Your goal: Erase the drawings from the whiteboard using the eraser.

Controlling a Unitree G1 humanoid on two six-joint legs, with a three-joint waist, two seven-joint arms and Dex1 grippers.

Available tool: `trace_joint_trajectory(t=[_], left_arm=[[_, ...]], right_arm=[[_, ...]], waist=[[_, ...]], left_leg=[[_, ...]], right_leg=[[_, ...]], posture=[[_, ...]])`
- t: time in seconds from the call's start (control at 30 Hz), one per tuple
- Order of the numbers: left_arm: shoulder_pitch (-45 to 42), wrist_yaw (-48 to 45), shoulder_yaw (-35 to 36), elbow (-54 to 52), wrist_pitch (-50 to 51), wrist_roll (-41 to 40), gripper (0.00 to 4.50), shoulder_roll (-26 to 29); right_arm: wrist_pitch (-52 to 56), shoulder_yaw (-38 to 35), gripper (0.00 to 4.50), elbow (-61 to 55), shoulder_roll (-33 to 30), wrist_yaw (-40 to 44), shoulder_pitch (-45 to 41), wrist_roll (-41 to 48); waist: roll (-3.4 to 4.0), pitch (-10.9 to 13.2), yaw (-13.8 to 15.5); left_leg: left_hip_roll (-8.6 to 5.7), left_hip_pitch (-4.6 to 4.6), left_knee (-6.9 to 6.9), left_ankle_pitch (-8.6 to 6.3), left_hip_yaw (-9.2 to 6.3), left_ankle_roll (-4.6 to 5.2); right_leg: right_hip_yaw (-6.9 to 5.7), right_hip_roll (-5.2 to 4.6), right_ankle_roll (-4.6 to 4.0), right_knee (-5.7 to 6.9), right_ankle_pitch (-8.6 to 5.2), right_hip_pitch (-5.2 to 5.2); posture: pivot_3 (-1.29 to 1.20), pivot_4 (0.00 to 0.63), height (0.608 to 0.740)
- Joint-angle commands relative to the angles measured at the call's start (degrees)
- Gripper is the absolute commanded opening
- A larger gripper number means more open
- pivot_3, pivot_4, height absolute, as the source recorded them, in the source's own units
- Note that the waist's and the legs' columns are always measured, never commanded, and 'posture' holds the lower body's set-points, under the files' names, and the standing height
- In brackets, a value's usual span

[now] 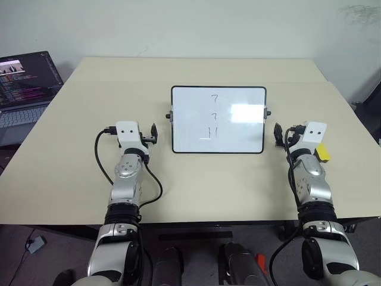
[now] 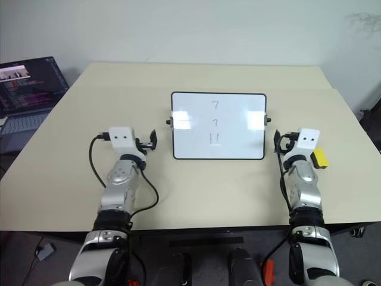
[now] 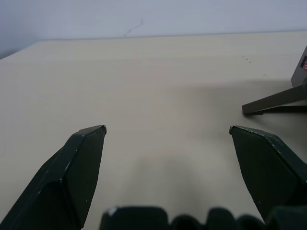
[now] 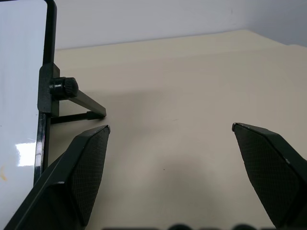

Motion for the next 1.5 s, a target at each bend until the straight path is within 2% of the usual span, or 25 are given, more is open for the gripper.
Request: trace_joint_trajectory(t=[0.03,0.5,0.73,1.0,1.07,1.27,1.37,1.5], left_arm=[[-0.2,-0.7,0.0,-2.5,-1.1,-0.2,4.50,0.4],[0.1,-1.2,0.8,-2.6,0.3,-1.8,4.50,0.4],[-1.3,-5.4,2.5,-2.0,1.1,-3.6,4.50,4.5],[-3.9,-24.9,1.1,-11.6,9.9,-11.3,4.50,14.8],[-4.1,-30.3,-1.5,-15.6,12.7,-12.4,4.50,16.5],[-6.7,-39.1,-9.3,-26.1,21.1,-15.9,4.50,15.9],[-9.0,-41.8,-11.5,-27.3,23.5,-17.0,4.50,14.7],[-13.2,-49.1,-16.5,-26.1,25.3,-17.4,4.50,14.0]], right_arm=[[-0.4,-0.3,4.49,-0.9,0.0,0.4,-1.1,0.3],[0.1,-0.4,4.49,-1.9,0.0,0.5,-0.6,0.4],[1.4,-0.4,4.49,-3.9,-0.8,0.8,-0.7,0.5],[4.6,-1.1,4.49,-8.2,-2.9,1.9,-0.2,1.1],[6.9,-0.8,4.49,-9.5,-4.1,1.8,-0.1,0.5],[16.4,-1.3,4.49,-14.4,-7.7,1.3,-0.6,0.4],[19.8,-2.6,4.49,-16.9,-9.2,0.5,-0.4,0.9],[30.0,-5.4,4.49,-22.2,-12.9,-0.3,1.4,2.4]], waist=[[0.00,0.0,0.0],[0.00,0.0,0.0],[0.00,0.0,-0.2],[0.00,0.0,-0.3],[0.00,0.0,-0.3],[0.00,0.0,0.0],[0.00,0.0,0.0],[0.01,0.0,0.0]], left_leg=[[0.00,0.00,0.00,0.00,0.00,0.00],[0.00,0.00,0.00,0.00,0.00,0.00],[0.01,0.00,0.00,0.00,-0.01,0.00],[0.01,-0.02,0.00,0.00,-0.02,0.00],[0.01,-0.01,0.00,0.00,-0.03,0.00],[-0.02,-0.02,0.02,0.00,-0.02,0.00],[-0.01,-0.01,0.03,0.00,-0.04,0.00],[-0.02,-0.01,0.02,0.00,-0.02,0.00]], right_leg=[[0.00,0.00,0.00,0.00,0.00,0.00],[0.00,0.00,0.00,0.01,0.00,0.00],[0.00,0.00,0.00,0.02,0.00,-0.01],[-0.02,0.00,-0.01,0.00,-0.01,-0.01],[-0.03,0.00,-0.03,0.00,-0.02,0.00],[-0.02,-0.04,-0.31,0.00,-0.18,0.02],[-0.02,-0.02,-0.33,0.02,-0.19,0.01],[-0.01,-0.02,-0.33,0.00,-0.20,0.00]], posture=[[0.00,0.150,0.740],[0.00,0.150,0.740],[0.00,0.150,0.740],[0.00,0.150,0.740],[0.00,0.150,0.740],[0.00,0.150,0.740],[0.00,0.150,0.740],[0.00,0.150,0.740]])
